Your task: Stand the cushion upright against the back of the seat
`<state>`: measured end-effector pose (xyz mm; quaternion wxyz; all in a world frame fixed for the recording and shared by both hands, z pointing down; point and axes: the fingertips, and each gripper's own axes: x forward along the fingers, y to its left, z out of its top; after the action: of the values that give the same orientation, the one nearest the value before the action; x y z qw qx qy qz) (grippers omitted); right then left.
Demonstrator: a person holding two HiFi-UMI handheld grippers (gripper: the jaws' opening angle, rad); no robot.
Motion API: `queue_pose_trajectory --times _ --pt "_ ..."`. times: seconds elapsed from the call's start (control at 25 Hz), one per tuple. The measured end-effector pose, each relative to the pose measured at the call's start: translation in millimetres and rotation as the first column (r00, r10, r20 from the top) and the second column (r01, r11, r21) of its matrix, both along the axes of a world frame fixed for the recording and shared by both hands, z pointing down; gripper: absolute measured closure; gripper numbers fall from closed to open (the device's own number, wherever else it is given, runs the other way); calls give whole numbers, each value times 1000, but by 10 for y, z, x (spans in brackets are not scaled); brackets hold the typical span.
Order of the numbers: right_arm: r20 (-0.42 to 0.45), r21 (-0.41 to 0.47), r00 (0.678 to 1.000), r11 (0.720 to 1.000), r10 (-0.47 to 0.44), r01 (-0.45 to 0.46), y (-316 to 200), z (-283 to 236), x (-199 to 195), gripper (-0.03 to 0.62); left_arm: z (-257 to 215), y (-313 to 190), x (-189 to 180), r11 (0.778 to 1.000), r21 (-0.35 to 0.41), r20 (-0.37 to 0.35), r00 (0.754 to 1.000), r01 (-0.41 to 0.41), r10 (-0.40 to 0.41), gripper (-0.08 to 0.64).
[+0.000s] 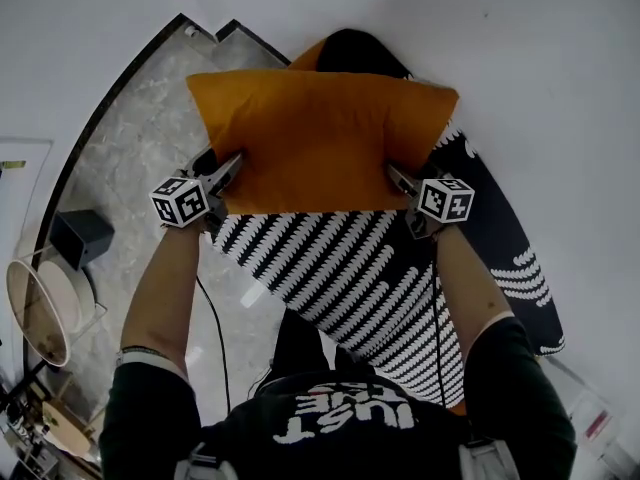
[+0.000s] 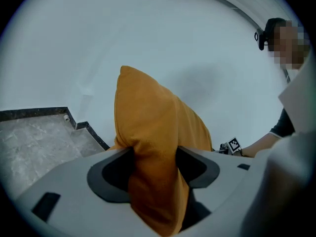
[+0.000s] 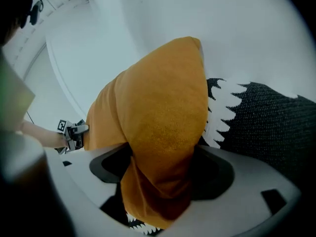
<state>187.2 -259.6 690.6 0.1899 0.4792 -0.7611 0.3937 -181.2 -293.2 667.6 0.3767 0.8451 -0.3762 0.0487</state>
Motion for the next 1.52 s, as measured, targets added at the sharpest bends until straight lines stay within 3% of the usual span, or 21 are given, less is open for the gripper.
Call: queue_pose_trajectory --times 0.4,0.6,0.8,1.0,1.16,1.32,1.52 --pt "-129 -65 992 998 5 -13 212 -152 202 221 -127 212 -152 999 -50 20 1000 7 -6 209" --pt "-135 -61 991 998 21 -29 276 -477 273 221 -311 266 -373 995 -56 7 997 82 -82 209" --pt "-136 -68 991 997 12 -22 420 -709 299 221 -363 505 -354 995 -94 39 999 35 -32 209" --pt "-151 -75 987 997 -48 37 637 -841 221 221 -450 638 -390 990 -117 37 996 81 -78 209" --pt "-131 -64 991 997 -38 30 790 -933 228 221 -451 789 -487 984 -135 57 992 117 -110 209" --pt "-79 -21 997 1000 16 -18 987 -1205 333 221 -617 1110 -496 984 -132 34 992 121 -117 209" --pt "34 87 998 995 52 -54 1135 -1834 429 222 -1149 1380 -309 994 -64 -9 996 86 -87 209"
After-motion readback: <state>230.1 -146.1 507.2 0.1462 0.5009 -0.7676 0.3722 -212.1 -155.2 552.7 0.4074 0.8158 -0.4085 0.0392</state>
